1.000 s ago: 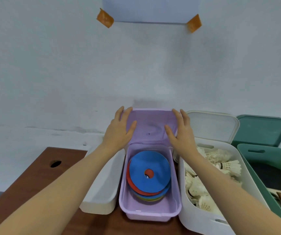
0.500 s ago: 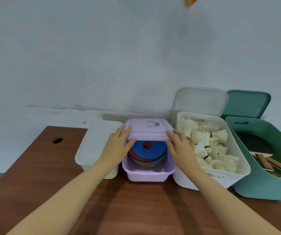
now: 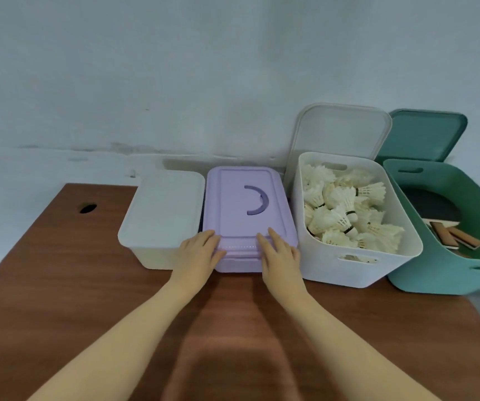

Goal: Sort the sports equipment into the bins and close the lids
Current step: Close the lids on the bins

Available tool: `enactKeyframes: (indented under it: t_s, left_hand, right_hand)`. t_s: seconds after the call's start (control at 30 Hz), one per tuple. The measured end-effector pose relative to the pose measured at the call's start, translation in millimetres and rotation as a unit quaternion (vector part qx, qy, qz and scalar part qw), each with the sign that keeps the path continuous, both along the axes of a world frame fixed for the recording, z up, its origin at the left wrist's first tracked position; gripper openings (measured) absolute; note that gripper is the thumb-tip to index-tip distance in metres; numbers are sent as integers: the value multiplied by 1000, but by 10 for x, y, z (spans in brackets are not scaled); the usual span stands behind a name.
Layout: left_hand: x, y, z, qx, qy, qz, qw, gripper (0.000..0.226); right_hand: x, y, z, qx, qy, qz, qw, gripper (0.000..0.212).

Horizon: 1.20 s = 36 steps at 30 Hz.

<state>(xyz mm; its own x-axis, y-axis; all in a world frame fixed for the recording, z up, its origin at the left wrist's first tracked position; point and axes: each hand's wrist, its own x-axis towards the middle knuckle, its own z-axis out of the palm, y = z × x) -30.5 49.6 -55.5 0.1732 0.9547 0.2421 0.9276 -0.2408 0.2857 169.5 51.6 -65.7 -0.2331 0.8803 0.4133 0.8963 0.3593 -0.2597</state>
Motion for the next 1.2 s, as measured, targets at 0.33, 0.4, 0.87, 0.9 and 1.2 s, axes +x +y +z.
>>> enactKeyframes:
  t_s: [0.33, 0.4, 0.87, 0.9, 1.2]
  left_hand:
    - [-9, -17, -64, -1, 104, -8, 995, 54]
    - [-15, -26, -72, 23, 98, -11, 995, 42]
    - [14, 141, -24, -12, 194, -25, 981, 76]
    - [19, 163, -16, -12, 211, -35, 977, 78]
    - [-106, 235, 18, -73, 211, -45, 974, 72]
  right_hand:
    - [196, 12, -99, -16, -37, 2, 999, 40]
    - [187, 13, -118, 5, -17, -1, 1000, 34]
    - [229, 70, -26, -76, -40, -1, 996, 48]
    - [221, 68, -58, -81, -37, -7, 996, 50]
    - [95, 12, -46, -96, -40, -15, 994, 47]
